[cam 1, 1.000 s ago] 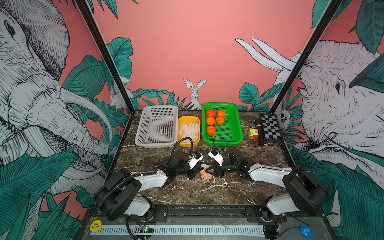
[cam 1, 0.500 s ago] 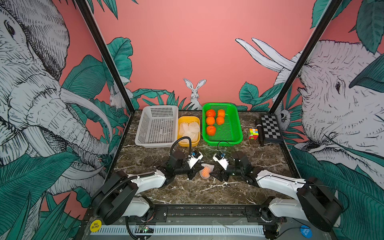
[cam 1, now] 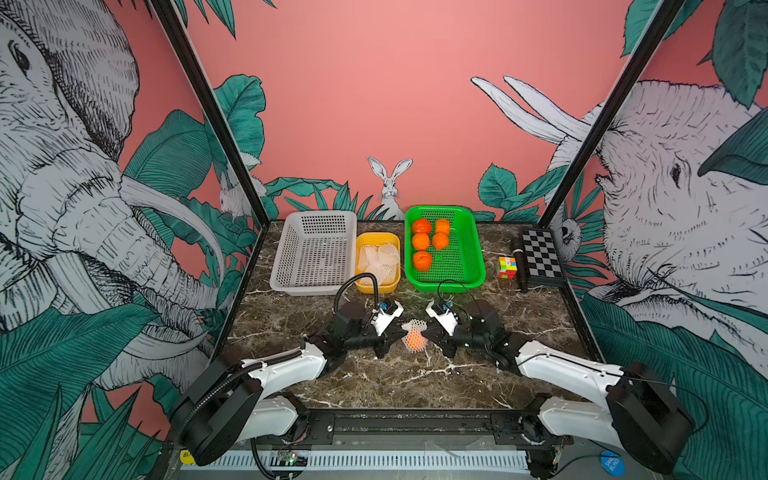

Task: Remove foam nets from oranges
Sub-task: Remove the foam net from the orange, then place the foam net into the storage box.

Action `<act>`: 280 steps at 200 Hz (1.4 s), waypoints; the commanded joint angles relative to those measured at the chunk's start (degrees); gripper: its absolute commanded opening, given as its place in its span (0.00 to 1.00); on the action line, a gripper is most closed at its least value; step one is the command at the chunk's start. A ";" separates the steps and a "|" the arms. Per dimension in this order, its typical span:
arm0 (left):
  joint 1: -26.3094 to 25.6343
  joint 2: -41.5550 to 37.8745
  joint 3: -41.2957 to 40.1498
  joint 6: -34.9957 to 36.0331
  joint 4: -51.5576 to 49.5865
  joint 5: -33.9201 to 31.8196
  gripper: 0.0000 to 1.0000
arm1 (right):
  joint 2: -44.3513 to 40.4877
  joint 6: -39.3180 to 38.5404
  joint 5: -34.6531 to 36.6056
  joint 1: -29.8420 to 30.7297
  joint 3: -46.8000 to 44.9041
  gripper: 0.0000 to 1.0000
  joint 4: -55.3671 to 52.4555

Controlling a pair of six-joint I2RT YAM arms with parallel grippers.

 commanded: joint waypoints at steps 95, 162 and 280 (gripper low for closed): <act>-1.14 -4.01 2.81 -0.19 -10.71 -4.46 0.00 | 3.47 0.20 7.21 4.72 7.14 0.11 -7.35; -1.07 -10.99 5.34 -2.75 -17.81 -11.87 0.00 | 2.11 0.01 8.36 3.92 9.92 0.10 -7.82; 20.74 0.40 41.07 -0.24 -58.48 -2.68 0.00 | -4.42 -2.36 13.56 0.73 16.10 0.65 -12.91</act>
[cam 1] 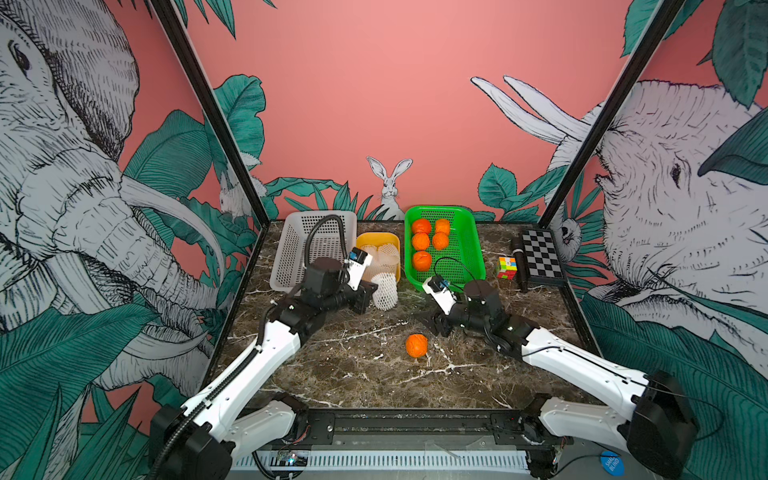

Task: Remove foam nets from oranges
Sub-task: Place the foam net into the storage box.

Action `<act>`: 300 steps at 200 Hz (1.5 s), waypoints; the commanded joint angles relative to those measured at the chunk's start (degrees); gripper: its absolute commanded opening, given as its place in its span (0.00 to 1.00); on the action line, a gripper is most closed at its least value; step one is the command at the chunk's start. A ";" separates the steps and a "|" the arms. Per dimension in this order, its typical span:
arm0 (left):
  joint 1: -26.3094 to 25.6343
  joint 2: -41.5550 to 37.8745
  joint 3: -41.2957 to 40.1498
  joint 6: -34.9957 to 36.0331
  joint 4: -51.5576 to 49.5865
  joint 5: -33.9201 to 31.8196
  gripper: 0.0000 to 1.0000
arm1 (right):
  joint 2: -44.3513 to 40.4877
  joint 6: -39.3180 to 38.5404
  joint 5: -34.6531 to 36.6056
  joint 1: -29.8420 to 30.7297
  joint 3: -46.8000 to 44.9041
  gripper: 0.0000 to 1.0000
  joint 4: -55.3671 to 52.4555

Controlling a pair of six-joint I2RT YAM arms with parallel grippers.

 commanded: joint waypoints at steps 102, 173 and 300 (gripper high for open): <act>11.65 50.11 51.17 10.85 -39.82 6.33 0.00 | 6.88 2.07 1.67 -2.77 5.59 0.64 0.69; 11.48 56.51 54.73 12.39 -36.82 -2.28 0.18 | 17.36 8.57 -1.47 -3.48 12.94 0.53 7.74; 9.61 55.11 57.13 12.40 -33.94 -6.25 0.65 | 44.23 11.70 -6.34 -3.24 36.25 0.29 10.75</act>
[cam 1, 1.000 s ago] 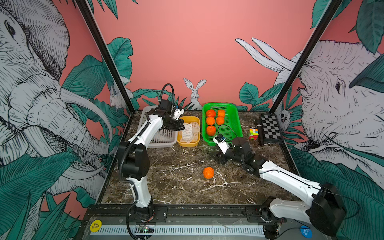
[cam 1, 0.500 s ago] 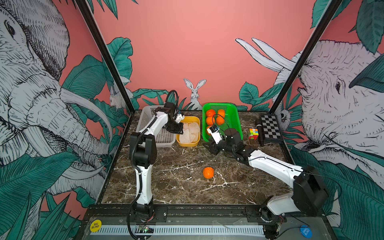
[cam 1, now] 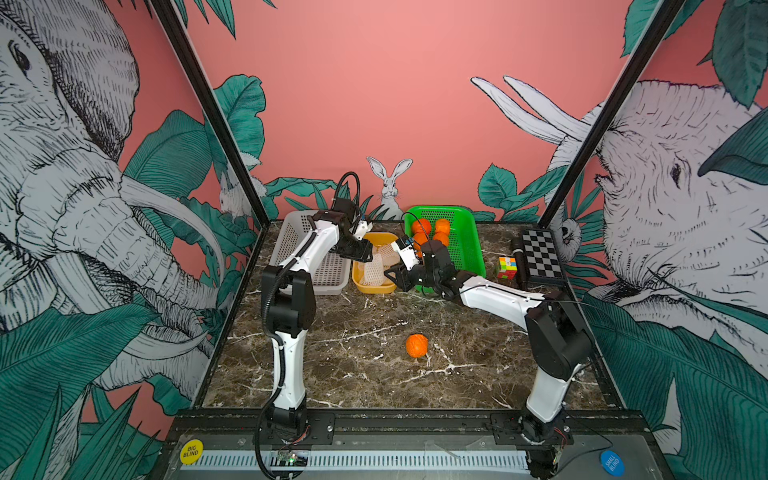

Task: Remove foam nets from oranges
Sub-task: Place the foam net into the storage box.

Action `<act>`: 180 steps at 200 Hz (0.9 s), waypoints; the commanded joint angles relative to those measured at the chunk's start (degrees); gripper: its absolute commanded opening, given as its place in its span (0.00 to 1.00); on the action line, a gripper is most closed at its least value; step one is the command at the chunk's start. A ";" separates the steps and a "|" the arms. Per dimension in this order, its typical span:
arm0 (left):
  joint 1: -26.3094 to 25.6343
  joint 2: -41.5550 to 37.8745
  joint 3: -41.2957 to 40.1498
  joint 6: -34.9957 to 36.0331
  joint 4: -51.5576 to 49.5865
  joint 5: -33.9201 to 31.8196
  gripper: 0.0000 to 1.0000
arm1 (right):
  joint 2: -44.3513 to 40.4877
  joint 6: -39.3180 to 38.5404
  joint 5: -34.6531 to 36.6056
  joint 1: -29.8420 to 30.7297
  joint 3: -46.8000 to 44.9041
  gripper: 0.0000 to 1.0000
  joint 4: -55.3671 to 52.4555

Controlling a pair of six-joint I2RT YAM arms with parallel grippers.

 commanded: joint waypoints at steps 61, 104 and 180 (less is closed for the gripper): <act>-0.23 -2.33 1.12 -2.66 1.18 -1.68 0.66 | 15.79 2.34 -2.44 0.22 13.99 0.19 1.93; -0.21 -5.74 0.07 -6.67 3.22 -0.28 0.67 | 21.63 2.92 -1.19 0.26 17.75 0.17 0.32; -0.16 -17.83 -10.48 -10.79 10.65 -2.52 0.87 | 22.94 2.75 0.34 0.34 20.48 0.21 -2.69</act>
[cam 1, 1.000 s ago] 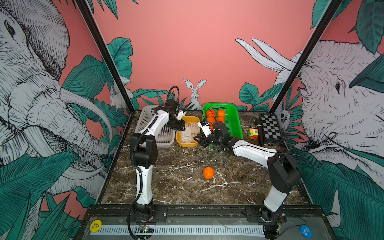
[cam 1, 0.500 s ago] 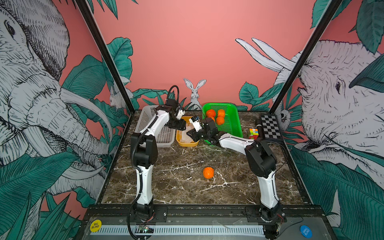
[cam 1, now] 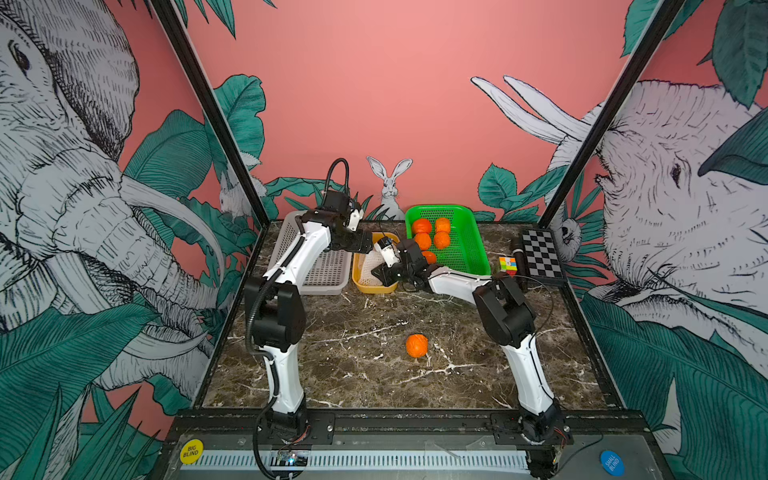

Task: Remove foam nets from oranges
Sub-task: Place the foam net into the storage box.

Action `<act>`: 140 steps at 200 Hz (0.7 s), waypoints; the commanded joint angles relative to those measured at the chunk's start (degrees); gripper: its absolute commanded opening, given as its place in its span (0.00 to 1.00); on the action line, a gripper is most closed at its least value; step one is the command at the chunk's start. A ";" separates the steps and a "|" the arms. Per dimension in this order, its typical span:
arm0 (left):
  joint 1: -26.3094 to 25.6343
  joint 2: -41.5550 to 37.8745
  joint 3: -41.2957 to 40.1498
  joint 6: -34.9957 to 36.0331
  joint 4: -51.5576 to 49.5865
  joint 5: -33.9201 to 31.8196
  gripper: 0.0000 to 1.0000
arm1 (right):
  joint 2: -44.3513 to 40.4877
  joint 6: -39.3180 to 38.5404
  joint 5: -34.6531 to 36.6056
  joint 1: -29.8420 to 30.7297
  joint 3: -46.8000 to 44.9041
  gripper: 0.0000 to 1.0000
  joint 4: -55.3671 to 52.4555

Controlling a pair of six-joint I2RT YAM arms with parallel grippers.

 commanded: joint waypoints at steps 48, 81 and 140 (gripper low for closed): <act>-0.22 -12.34 -13.56 -2.58 8.10 1.28 0.87 | -3.61 0.11 0.12 0.34 1.27 0.33 -1.07; 0.45 -14.17 -18.49 -3.17 10.54 1.51 0.87 | -6.12 0.00 -0.05 0.43 0.57 0.37 -1.31; 0.63 -15.69 -21.55 -3.79 12.24 2.27 0.87 | -9.77 -0.10 1.29 0.81 -1.87 0.41 -1.39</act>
